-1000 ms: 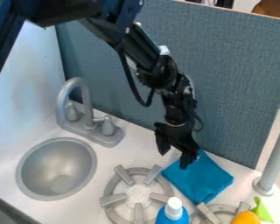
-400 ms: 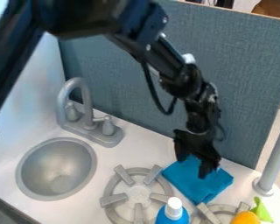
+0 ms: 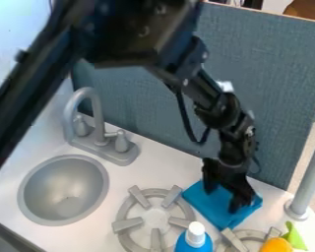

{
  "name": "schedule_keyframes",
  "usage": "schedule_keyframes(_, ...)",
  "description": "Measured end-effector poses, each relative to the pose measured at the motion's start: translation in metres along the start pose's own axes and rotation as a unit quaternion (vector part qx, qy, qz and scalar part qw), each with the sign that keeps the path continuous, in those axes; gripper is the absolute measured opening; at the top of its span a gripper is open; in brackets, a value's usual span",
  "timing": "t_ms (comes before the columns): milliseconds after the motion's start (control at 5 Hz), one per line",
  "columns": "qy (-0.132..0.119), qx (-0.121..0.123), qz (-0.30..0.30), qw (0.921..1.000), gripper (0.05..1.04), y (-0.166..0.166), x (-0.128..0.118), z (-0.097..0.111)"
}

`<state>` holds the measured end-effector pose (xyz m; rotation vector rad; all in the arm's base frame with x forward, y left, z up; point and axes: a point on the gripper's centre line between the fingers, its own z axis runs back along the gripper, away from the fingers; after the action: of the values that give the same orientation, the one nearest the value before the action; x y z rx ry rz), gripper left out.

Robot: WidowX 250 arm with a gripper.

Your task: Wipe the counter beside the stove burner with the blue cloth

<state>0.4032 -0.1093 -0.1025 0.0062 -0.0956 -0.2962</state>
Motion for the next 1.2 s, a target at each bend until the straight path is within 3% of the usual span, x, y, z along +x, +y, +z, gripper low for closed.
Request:
schedule_keyframes(600,0.002,0.012,0.017,0.9998,1.003,0.009,0.005,-0.012)
schedule_keyframes(1200,0.008,0.015,0.077,0.9969,1.002,0.064,0.033,-0.021)
